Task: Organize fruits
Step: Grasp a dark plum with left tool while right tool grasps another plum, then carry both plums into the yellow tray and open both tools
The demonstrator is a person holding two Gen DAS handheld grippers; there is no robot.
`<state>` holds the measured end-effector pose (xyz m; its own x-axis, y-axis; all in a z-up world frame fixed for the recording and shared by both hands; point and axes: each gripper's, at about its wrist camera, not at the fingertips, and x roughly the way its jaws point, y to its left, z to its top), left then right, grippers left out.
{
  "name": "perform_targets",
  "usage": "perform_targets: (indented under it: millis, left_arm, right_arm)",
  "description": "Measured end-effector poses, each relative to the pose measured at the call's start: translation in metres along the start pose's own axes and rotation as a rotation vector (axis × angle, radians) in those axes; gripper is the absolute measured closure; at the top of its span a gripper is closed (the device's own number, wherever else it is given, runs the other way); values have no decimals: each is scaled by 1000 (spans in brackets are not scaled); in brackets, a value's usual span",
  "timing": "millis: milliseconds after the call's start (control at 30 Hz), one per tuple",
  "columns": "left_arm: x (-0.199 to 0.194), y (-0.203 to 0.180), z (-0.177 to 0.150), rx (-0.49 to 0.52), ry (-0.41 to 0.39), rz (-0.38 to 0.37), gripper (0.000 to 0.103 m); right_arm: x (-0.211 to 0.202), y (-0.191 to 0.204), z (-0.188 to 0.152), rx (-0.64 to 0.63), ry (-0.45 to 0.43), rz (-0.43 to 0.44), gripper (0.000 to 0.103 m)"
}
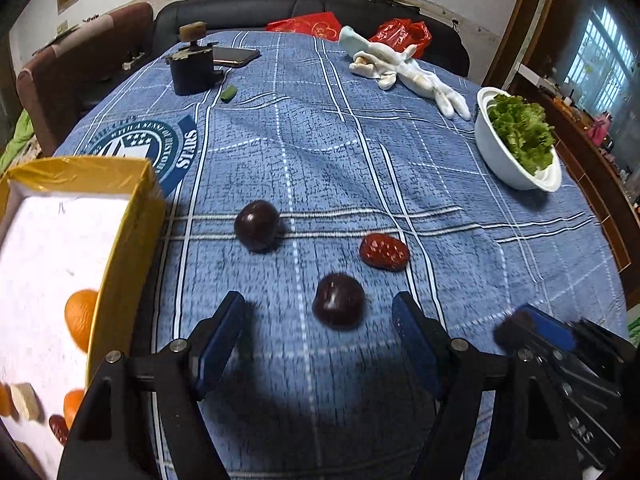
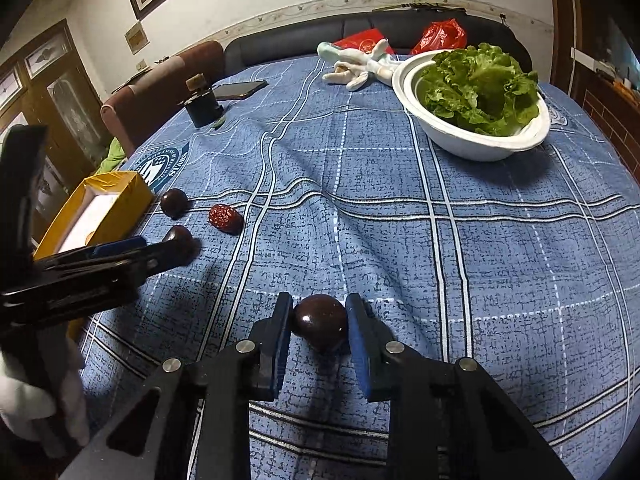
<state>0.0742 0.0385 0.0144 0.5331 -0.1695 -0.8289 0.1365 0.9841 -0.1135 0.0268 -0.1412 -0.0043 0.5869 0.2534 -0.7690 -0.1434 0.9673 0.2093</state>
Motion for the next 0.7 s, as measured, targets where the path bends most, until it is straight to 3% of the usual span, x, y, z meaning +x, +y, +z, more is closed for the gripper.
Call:
perform_targets:
  millis: [67, 133, 167, 200, 233, 300, 533, 700]
  left_arm:
    - [4, -4, 1, 19, -1, 12, 28]
    - [6, -8, 1, 49, -10, 75, 43]
    - [6, -10, 0, 64, -15, 98, 60]
    - [5, -11, 0, 73, -20, 71, 77]
    - [2, -11, 0, 64, -14, 36, 79]
    - [-5, -12, -2, 61, -22, 49, 79]
    - [-49, 0, -23, 9, -80, -5, 79]
    - [-96, 35, -47, -125, -145, -55, 79]
  right_arm:
    - [1, 0, 0, 3, 3, 7, 74]
    - [0, 0, 0, 4, 0, 8, 74]
    - [0, 0, 0, 5, -2, 9, 74]
    - [-1, 0, -1, 7, -4, 9, 74]
    - [-1, -1, -1, 7, -5, 10, 74]
    - [-2, -1, -1, 8, -5, 13, 74]
    - [-8, 2, -3, 6, -22, 32, 74]
    - [-13, 4, -4, 8, -40, 47, 74]
